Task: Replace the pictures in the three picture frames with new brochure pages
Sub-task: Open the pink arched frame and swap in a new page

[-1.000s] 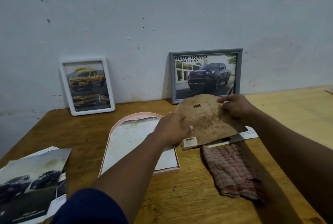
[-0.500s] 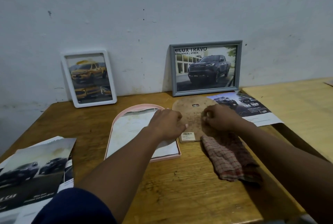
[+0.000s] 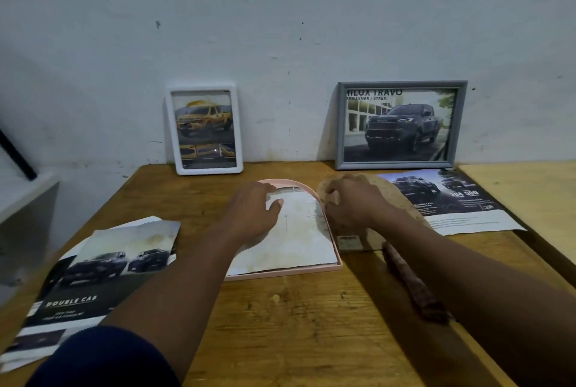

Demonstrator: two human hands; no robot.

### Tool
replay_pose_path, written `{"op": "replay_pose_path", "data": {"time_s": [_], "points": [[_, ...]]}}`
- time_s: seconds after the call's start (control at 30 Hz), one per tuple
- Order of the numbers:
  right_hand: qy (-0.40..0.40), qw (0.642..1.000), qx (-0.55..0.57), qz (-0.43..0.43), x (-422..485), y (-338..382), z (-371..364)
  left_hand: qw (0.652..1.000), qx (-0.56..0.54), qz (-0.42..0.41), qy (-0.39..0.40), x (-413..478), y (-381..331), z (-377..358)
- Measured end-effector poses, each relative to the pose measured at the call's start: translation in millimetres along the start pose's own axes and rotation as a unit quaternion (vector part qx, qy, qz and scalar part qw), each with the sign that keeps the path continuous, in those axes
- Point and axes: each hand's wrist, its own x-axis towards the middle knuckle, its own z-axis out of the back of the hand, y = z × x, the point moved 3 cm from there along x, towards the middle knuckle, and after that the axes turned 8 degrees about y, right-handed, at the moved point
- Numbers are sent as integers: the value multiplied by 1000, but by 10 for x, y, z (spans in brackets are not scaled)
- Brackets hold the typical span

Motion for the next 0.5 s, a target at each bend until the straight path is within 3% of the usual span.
{"op": "replay_pose_path", "data": {"time_s": [0.2,0.5], "points": [[64,998,-25,-7,232,436,-249,999,29,33,1,-48,384,31],[-4,1000,19,-14,275,720,-478,998,2,59,-16,-150,617,96]]}}
